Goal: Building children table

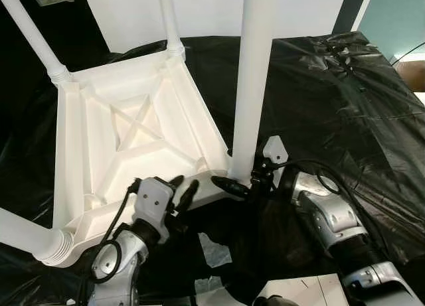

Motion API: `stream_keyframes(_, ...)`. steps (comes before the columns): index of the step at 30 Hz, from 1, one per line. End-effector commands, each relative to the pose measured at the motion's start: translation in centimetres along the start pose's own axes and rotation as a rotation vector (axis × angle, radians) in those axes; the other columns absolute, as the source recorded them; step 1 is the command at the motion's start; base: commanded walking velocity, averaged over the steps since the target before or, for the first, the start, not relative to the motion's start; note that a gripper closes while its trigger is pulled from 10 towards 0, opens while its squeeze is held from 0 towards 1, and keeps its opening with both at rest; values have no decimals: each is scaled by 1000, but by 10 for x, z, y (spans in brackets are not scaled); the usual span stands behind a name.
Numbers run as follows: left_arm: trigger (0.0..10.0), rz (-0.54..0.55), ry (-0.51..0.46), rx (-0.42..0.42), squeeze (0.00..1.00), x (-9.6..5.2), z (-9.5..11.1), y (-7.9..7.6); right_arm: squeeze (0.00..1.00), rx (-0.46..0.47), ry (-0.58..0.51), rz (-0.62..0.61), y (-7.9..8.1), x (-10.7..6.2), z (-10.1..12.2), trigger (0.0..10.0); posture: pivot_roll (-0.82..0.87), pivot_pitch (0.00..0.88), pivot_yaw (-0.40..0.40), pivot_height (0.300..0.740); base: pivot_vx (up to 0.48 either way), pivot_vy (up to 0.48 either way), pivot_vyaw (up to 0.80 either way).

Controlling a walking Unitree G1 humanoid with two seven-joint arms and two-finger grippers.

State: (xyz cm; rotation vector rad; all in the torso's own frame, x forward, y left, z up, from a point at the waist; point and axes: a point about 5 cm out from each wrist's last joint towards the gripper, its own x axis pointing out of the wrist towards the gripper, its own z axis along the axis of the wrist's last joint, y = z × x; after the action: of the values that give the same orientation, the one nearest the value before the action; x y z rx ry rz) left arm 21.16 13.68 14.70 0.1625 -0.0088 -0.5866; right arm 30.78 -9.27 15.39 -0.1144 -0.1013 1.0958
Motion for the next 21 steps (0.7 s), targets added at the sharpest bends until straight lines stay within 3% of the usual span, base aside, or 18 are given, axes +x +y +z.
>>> stream_keyframes(1, 10000, -139, 19, -28, 0, -3, 0, -8, 0, -9, 14, 2, -1, 4, -2, 10000, 136, 109, 13, 740, 0, 0, 0)
stream_keyframes(5, 10000, -144, 39, -68, 0, 0, 0, -7, 0, -14, 25, -13, -5, 6, -4, 10000, 140, 97, 1, 740, 0, 0, 0)
stream_keyframes(6, 10000, -140, 40, -77, 0, 2, 1, -6, 0, -18, 30, -21, -7, 6, -5, 9216, 139, 93, -2, 740, 0, 0, 0)
stream_keyframes(8, 10000, -141, 41, -87, 0, 4, 0, -6, 0, -23, 34, -28, -9, 6, -4, 9137, 137, 91, -4, 740, 0, 0, 0)
stream_keyframes(9, 10000, -137, 42, -63, 0, 5, 0, -5, 0, -28, 37, -33, -12, 5, -4, 7961, 135, 90, -11, 740, 0, 0, 0)
stream_keyframes(11, 10000, -137, 42, -63, 0, 5, 0, -5, 0, -28, 37, -33, -12, 5, -4, 7961, 135, 90, -11, 740, 0, 0, 0)
stream_keyframes(13, 10000, -158, 61, 4, 0, 4, -4, -3, 0, -37, 42, -51, -18, 0, -2, 2667, 134, 80, -21, 740, 0, 0, 0)
stream_keyframes(14, 10000, -158, 61, 4, 0, 4, -4, -3, 0, -37, 42, -51, -18, 0, -2, 2667, 134, 80, -21, 740, 0, 0, 0)
stream_keyframes(15, 10000, -166, 70, 15, 0, 4, -6, -2, 0, -38, 44, -65, -20, -2, -2, 0, 135, 77, -23, 740, 0, 0, 0)
stream_keyframes(21, 10000, -140, 60, 25, 0, 5, -2, 0, 0, -31, 59, -152, -28, -9, -4, 0, 133, 68, -18, 740, 0, 0, 0)
